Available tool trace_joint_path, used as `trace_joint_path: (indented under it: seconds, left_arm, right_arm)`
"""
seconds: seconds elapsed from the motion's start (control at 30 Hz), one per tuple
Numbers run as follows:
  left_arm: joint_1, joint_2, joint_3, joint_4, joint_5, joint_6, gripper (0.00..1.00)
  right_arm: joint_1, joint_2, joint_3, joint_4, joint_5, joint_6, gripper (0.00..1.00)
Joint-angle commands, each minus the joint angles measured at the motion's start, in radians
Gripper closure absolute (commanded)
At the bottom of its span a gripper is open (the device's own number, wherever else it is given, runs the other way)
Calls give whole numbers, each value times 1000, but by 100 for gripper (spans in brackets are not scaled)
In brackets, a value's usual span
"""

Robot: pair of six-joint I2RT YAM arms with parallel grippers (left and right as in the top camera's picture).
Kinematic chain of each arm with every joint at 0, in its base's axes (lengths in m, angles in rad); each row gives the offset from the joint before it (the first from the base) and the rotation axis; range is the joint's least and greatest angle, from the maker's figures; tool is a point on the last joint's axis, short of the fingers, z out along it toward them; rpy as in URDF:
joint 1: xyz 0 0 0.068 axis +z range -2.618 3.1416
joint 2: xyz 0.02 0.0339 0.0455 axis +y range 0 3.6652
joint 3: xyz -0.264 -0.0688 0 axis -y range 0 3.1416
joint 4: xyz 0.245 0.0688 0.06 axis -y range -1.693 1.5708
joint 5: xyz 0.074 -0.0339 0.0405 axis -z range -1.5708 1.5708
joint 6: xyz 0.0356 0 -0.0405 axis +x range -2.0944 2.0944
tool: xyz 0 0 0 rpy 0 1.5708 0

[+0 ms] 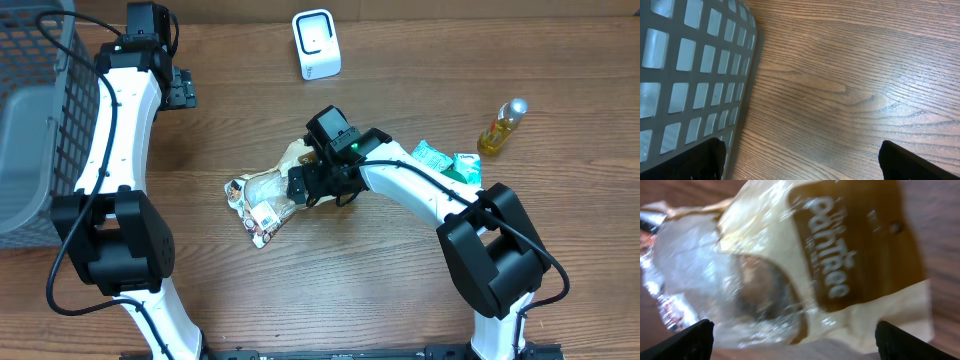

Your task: Scan the item barcode

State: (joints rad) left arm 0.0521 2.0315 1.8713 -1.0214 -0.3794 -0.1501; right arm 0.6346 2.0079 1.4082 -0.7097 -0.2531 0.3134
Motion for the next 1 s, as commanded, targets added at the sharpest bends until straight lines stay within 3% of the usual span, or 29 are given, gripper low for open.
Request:
trace_joint_path:
  seconds: [0.0, 0.53, 0.63, 0.97]
  left_arm:
    - [-7, -5, 9, 1, -12, -10, 1]
    - [-7, -5, 9, 1, -12, -10, 0]
    - [-7, -5, 9, 2, -12, -10, 1]
    - [-7, -5, 9, 1, -12, -10, 0]
  right_arm:
    - [0, 10, 11, -5, -124, -3, 0]
    - [108, 10, 11, 38, -193, 4, 0]
    - [130, 5, 19, 62, -186, 3, 6]
    - [2, -42, 45, -7, -78, 0, 0]
